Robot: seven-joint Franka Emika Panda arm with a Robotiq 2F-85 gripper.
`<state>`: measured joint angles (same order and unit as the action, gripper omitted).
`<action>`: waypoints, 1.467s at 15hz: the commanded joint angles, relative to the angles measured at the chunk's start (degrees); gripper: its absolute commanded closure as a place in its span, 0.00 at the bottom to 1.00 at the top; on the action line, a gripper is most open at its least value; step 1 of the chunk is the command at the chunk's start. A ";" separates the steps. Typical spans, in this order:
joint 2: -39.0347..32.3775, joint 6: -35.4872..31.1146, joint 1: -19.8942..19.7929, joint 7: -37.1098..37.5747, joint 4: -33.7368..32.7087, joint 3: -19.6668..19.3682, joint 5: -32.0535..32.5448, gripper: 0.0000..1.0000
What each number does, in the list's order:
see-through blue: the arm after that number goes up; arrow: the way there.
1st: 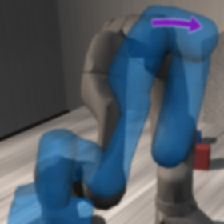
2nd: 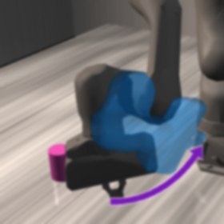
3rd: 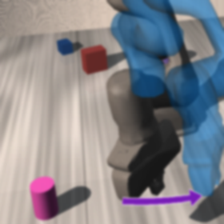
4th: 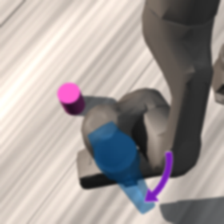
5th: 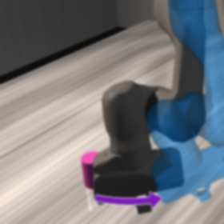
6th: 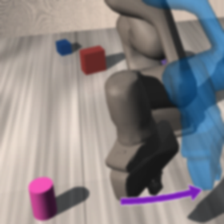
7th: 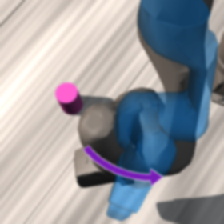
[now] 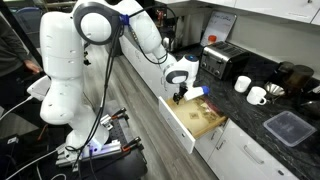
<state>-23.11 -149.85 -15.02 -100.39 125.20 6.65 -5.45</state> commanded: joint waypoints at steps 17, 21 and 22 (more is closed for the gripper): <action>10.51 8.70 17.50 68.04 -8.52 -15.37 32.20 0.00; 13.25 8.29 16.07 69.35 -8.10 -12.41 29.47 0.00; 13.82 8.00 15.64 69.17 -7.99 -11.84 28.57 0.00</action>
<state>-11.62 -142.76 3.09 -31.24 116.76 -7.96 25.08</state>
